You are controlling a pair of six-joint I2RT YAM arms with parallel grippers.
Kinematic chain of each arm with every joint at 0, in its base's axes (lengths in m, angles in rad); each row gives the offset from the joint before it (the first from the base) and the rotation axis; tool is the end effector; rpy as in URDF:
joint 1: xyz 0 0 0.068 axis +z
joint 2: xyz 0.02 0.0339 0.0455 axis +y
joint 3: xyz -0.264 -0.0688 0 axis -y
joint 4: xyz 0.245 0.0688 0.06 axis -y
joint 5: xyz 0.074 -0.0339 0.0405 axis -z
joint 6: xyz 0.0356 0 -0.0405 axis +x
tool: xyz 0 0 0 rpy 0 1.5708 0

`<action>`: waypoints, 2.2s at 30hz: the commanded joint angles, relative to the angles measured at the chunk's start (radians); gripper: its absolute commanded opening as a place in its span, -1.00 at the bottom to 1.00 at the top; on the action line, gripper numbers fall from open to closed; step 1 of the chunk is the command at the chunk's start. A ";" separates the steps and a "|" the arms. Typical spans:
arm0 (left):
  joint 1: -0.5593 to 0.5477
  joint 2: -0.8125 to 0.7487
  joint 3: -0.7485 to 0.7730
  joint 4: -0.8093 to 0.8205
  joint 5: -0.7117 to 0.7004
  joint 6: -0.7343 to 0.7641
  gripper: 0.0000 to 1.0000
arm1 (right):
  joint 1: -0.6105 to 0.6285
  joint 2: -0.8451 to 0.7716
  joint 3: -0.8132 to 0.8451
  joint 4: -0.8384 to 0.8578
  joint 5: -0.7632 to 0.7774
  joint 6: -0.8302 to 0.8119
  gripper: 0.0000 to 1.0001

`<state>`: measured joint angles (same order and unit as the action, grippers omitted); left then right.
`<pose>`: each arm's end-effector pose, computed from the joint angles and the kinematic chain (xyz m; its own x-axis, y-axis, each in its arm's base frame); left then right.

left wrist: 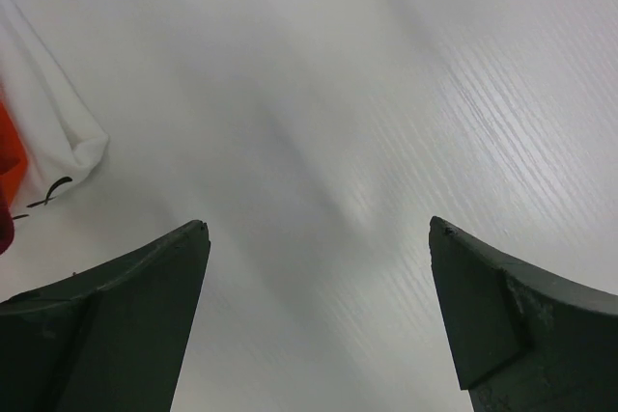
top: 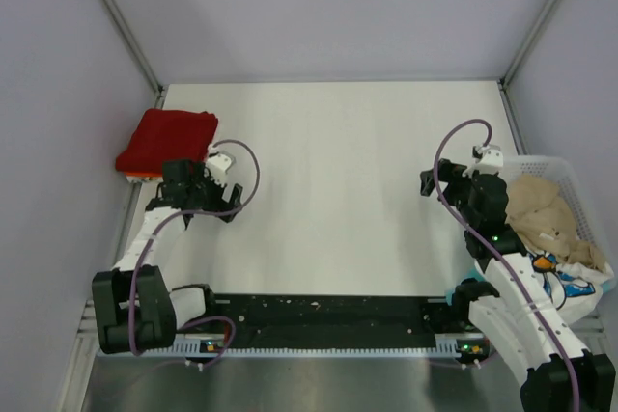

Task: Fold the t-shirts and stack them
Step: Grab crumpled tshirt from bin with the right arm

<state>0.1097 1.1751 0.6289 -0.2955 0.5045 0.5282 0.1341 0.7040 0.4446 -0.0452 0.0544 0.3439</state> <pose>0.2293 0.0079 0.2027 -0.5273 0.3858 -0.7571 0.5673 0.8232 0.0244 0.1741 0.0215 0.2467 -0.3075 0.2982 -0.9036 0.0229 0.9517 0.3063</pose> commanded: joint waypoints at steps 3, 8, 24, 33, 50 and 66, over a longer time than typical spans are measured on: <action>0.038 -0.074 0.181 0.070 -0.128 -0.262 0.97 | -0.005 -0.015 0.014 0.099 -0.013 0.114 0.98; 0.079 -0.025 0.431 -0.050 -0.186 -0.479 0.98 | -0.005 -0.003 0.078 0.173 -0.146 0.234 0.98; 0.090 0.066 0.499 -0.169 0.316 -0.482 0.90 | -0.338 0.097 0.404 -0.525 0.501 0.452 0.47; 0.090 0.080 0.494 -0.163 0.327 -0.501 0.86 | -0.467 0.083 0.332 -0.697 0.548 0.679 0.53; 0.090 0.097 0.494 -0.165 0.307 -0.510 0.82 | -0.468 0.064 0.306 -0.869 0.874 0.837 0.79; 0.090 0.092 0.488 -0.160 0.293 -0.496 0.81 | -0.472 0.049 0.226 -0.871 0.895 0.981 -1.00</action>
<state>0.1993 1.2728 1.1164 -0.4755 0.7948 0.0246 -0.3241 0.8303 0.6872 -0.9115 0.9077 1.2709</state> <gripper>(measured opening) 0.906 0.100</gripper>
